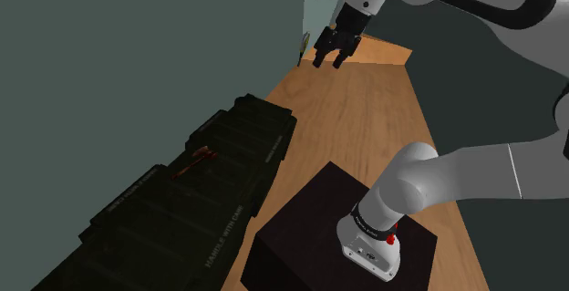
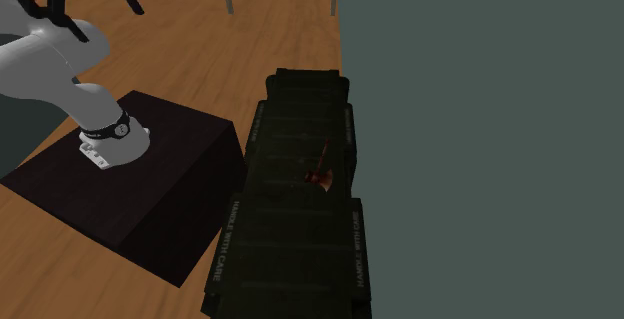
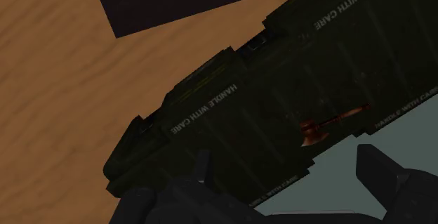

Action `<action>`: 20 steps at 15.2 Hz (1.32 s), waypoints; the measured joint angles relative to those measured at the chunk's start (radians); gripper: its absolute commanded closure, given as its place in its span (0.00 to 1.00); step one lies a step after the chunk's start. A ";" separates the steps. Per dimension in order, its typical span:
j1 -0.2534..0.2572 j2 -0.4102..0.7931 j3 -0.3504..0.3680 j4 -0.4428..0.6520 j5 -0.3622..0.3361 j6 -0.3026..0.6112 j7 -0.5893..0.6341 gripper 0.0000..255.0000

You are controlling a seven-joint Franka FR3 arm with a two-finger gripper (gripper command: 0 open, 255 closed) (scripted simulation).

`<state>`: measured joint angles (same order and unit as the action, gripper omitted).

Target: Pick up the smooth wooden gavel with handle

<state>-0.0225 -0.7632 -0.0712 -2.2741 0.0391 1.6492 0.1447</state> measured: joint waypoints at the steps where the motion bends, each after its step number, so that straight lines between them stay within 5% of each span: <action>1: 0.000 0.000 0.000 0.000 0.000 0.000 0.000 0.00; 10: -0.015 0.108 0.165 -0.103 0.074 0.174 0.295 0.00; 20: -0.041 0.390 0.353 -0.104 0.114 0.410 0.666 0.00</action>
<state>-0.0631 -0.3728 0.2823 -2.3783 0.1530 2.0591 0.8108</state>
